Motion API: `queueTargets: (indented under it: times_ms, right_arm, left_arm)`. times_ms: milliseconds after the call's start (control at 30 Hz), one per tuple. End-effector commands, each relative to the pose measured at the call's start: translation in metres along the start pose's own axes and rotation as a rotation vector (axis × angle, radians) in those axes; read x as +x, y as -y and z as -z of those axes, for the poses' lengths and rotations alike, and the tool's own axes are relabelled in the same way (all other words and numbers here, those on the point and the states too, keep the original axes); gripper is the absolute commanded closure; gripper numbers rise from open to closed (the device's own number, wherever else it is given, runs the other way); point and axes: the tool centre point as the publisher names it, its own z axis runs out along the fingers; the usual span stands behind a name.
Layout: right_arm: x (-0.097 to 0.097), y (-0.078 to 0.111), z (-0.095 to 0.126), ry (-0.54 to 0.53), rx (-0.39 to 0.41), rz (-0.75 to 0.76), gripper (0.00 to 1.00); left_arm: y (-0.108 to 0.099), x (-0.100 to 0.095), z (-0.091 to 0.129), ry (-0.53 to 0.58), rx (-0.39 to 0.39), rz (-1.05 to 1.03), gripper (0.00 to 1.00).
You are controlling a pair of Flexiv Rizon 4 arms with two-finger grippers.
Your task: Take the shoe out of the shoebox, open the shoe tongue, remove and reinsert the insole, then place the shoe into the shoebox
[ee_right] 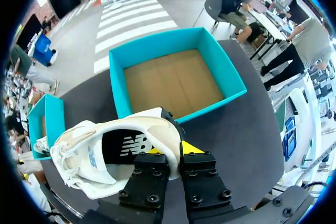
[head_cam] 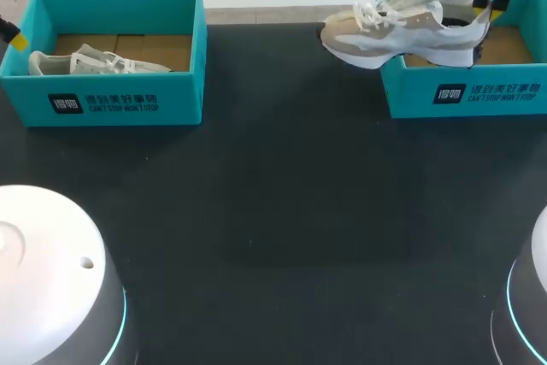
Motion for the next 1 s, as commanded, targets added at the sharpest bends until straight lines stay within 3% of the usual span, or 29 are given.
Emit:
queueTargets:
  times_ms: [33, 433, 700, 833, 1000]
  right_arm:
    - [0.012, 0.035, 0.011, 0.022, -0.020, -0.001, 1.00]
    - [0.062, 0.146, 0.050, 0.029, -0.049, 0.032, 1.00]
    - [0.100, 0.222, 0.063, 0.061, -0.040, 0.088, 1.00]
    - [0.119, 0.249, 0.061, 0.051, -0.041, 0.119, 1.00]
    - [0.131, 0.277, 0.038, 0.065, -0.017, 0.134, 1.00]
  left_arm:
    - [-0.001, 0.000, 0.000, 0.001, -0.001, -0.001, 0.00]
    - [-0.001, 0.000, 0.000, 0.001, -0.001, -0.001, 0.00]
    - [-0.001, 0.000, 0.000, 0.001, -0.001, -0.001, 0.00]
    - [-0.001, 0.000, 0.000, 0.001, -0.001, -0.001, 0.00]
    - [-0.001, 0.000, 0.000, 0.001, -0.001, -0.001, 0.00]
